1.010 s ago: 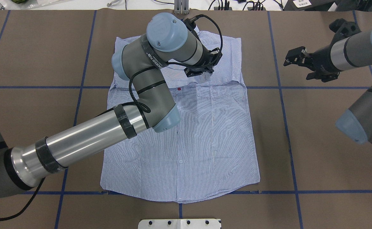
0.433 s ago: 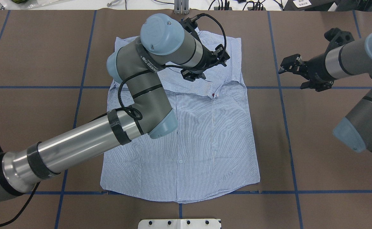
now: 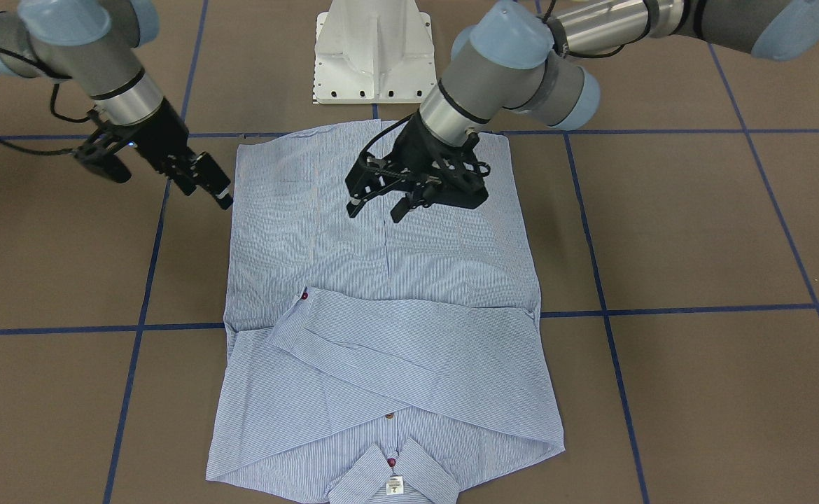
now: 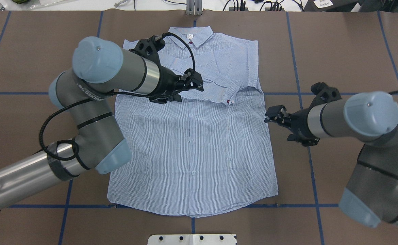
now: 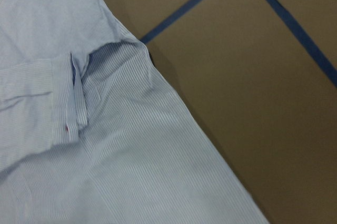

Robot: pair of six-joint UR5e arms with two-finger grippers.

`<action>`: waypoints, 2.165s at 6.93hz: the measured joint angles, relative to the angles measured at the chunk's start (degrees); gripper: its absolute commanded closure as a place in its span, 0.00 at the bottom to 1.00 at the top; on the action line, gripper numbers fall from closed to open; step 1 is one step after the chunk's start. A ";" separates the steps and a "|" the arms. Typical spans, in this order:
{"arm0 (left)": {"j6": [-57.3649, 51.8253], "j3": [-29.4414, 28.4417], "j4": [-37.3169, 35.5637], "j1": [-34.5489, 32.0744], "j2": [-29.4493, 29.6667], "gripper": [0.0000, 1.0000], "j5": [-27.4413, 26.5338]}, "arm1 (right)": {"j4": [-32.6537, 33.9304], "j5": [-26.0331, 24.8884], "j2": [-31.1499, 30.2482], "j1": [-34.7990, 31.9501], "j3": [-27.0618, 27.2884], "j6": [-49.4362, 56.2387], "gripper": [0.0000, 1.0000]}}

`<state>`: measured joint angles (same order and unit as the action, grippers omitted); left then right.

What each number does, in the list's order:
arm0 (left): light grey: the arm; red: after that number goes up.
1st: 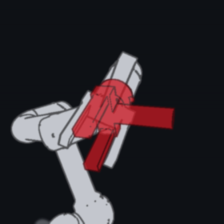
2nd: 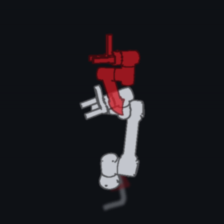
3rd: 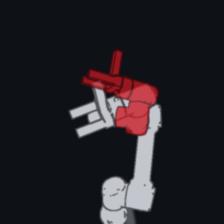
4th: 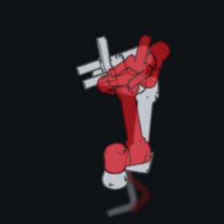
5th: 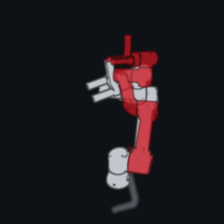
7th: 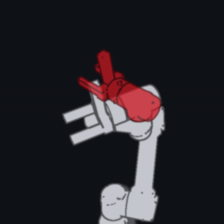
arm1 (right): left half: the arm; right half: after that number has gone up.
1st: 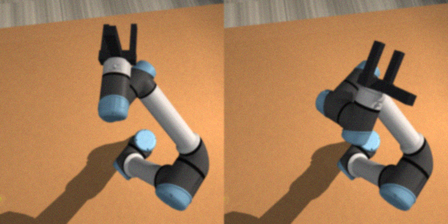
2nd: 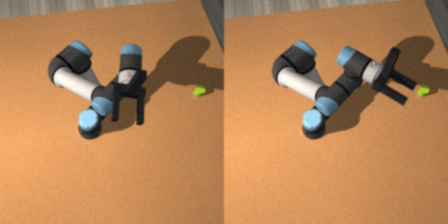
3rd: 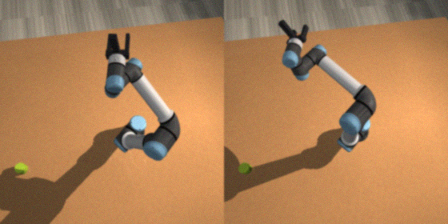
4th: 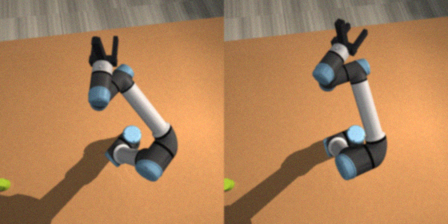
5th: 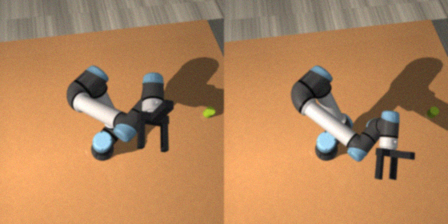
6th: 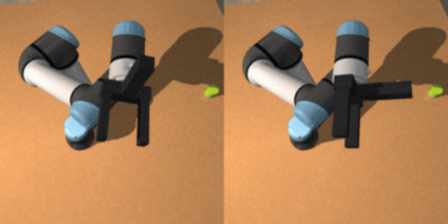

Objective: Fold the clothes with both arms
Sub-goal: 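Release the sleeve with the left gripper while the right gripper moves to the hem corner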

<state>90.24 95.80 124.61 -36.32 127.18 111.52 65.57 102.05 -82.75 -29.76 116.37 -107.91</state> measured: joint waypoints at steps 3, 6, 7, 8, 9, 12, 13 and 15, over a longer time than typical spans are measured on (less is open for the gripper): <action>-1.59 5.00 -0.04 -0.72 -6.46 0.19 -0.34 | 13.62 -15.20 -0.79 19.08 4.76 -13.95 0.09; -1.63 4.53 0.13 -0.86 -7.27 0.17 -0.42 | 15.49 -18.51 -1.22 21.74 3.31 -17.28 0.14; -1.61 4.45 0.18 -0.84 -7.31 0.17 -0.43 | 15.82 -18.68 -1.34 21.65 3.07 -17.38 0.15; -1.61 4.33 0.22 -0.82 -7.35 0.17 -0.43 | 16.35 -18.79 -1.56 21.61 2.93 -17.41 0.18; -1.58 4.21 0.26 -0.80 -7.37 0.17 -0.43 | 16.72 -18.86 -1.77 21.62 2.86 -17.42 0.19; -1.58 4.00 0.28 -0.80 -7.38 0.17 -0.43 | 17.04 -18.91 -1.97 21.59 2.33 -17.43 0.24; -1.60 3.78 0.29 -0.79 -7.38 0.17 -0.43 | 17.10 -18.91 -2.02 21.55 2.18 -17.43 0.35; -1.58 3.63 0.29 -0.78 -7.38 0.17 -0.43 | 17.17 -18.89 -2.12 21.51 1.99 -17.42 0.77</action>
<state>88.66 99.44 124.89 -37.09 119.79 111.09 82.75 83.16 -84.87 -8.25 118.36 -125.33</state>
